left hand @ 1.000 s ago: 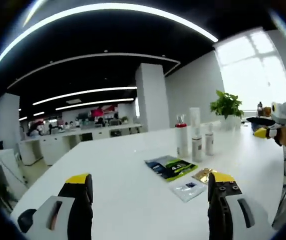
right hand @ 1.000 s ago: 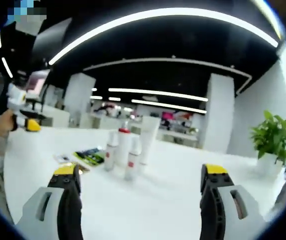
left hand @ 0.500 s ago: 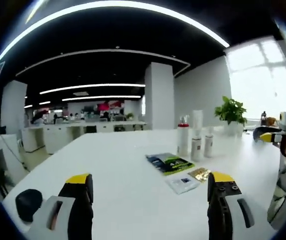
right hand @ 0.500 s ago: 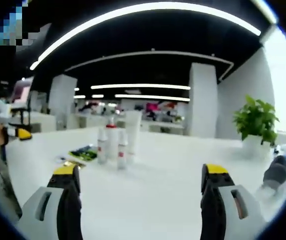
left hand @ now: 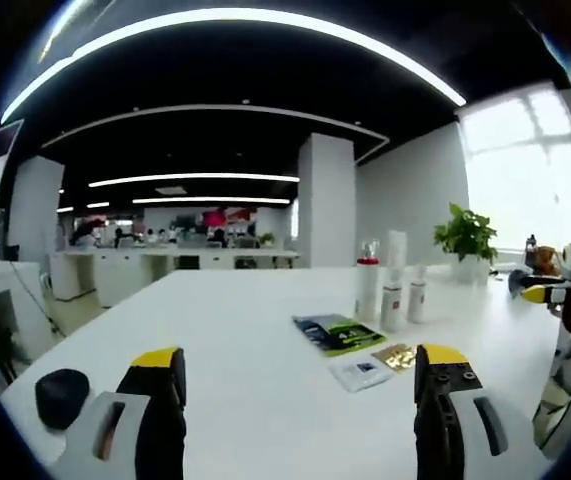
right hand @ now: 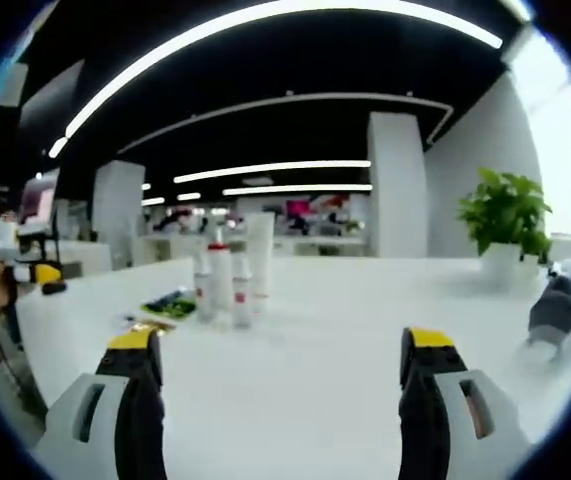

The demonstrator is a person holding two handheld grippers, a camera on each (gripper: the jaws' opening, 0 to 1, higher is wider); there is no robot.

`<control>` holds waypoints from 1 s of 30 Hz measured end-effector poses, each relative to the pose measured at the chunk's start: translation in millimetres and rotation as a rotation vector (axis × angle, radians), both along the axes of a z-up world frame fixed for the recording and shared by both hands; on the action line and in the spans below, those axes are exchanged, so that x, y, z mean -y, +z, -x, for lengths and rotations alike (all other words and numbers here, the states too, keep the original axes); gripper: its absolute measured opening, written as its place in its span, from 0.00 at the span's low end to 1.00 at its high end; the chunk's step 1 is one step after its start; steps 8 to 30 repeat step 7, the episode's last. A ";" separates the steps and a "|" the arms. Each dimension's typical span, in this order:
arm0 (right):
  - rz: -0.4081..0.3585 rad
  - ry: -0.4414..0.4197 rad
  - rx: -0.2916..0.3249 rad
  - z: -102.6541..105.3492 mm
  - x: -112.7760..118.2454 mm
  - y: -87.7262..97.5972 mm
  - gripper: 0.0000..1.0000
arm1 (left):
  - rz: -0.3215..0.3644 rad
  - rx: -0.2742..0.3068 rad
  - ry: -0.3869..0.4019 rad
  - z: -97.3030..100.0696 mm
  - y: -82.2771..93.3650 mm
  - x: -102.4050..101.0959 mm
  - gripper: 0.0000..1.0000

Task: Arrange the skincare products in the storage area until every visible bottle or jar stands upright without overlapping.

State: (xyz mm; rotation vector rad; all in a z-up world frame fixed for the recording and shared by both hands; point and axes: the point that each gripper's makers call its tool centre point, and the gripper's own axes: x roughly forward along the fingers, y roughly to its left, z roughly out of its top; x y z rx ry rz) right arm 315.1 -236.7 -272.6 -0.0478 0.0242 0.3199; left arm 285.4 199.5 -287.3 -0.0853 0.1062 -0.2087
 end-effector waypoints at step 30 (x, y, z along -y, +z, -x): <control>0.023 0.007 -0.011 -0.5 -3.9 -2.9 0.97 | 0.012 -0.022 0.006 0.3 -8.6 0.3 0.97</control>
